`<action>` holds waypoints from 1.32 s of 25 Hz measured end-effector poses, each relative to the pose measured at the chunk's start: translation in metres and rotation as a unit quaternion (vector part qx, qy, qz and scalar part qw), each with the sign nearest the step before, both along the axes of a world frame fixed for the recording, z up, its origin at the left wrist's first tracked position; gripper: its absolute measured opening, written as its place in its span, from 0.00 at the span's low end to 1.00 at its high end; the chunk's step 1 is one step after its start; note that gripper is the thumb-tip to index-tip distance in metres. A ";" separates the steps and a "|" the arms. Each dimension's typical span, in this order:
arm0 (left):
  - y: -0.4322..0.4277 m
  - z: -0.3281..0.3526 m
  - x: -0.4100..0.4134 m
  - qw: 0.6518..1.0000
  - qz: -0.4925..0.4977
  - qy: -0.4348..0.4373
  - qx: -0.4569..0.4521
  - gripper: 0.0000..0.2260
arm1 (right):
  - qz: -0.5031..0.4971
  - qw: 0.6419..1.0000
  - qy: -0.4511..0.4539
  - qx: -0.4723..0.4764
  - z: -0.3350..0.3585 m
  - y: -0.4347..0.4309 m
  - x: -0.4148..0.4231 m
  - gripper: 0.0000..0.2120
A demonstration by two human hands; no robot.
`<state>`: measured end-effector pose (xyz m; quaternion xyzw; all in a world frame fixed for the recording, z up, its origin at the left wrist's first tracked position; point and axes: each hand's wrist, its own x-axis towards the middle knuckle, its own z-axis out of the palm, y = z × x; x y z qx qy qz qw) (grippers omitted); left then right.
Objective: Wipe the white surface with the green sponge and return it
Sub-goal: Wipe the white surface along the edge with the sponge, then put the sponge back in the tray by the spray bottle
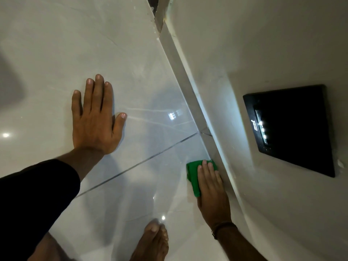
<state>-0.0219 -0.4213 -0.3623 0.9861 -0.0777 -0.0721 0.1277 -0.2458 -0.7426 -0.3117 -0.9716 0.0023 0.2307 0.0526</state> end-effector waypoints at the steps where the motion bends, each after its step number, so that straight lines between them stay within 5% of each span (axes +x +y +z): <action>1: 0.000 0.000 0.000 1.000 0.000 -0.001 0.002 0.36 | -0.009 1.000 0.005 -0.003 0.002 -0.001 -0.006 0.45; 7: 0.015 0.019 0.003 0.996 -0.044 0.076 -0.010 0.38 | -0.104 0.989 0.087 0.063 0.036 -0.007 -0.027 0.43; 14: 0.066 0.148 -0.102 0.989 -0.056 0.137 0.010 0.36 | -0.137 0.982 0.099 0.082 0.116 0.041 0.030 0.34; 24: 0.201 0.380 -0.131 0.983 0.088 0.133 0.090 0.34 | 0.020 0.973 0.026 0.228 0.329 0.248 0.125 0.37; 33: 0.384 0.411 -0.040 0.961 0.234 0.125 0.080 0.37 | 0.248 0.922 -0.096 0.281 0.367 0.519 0.254 0.29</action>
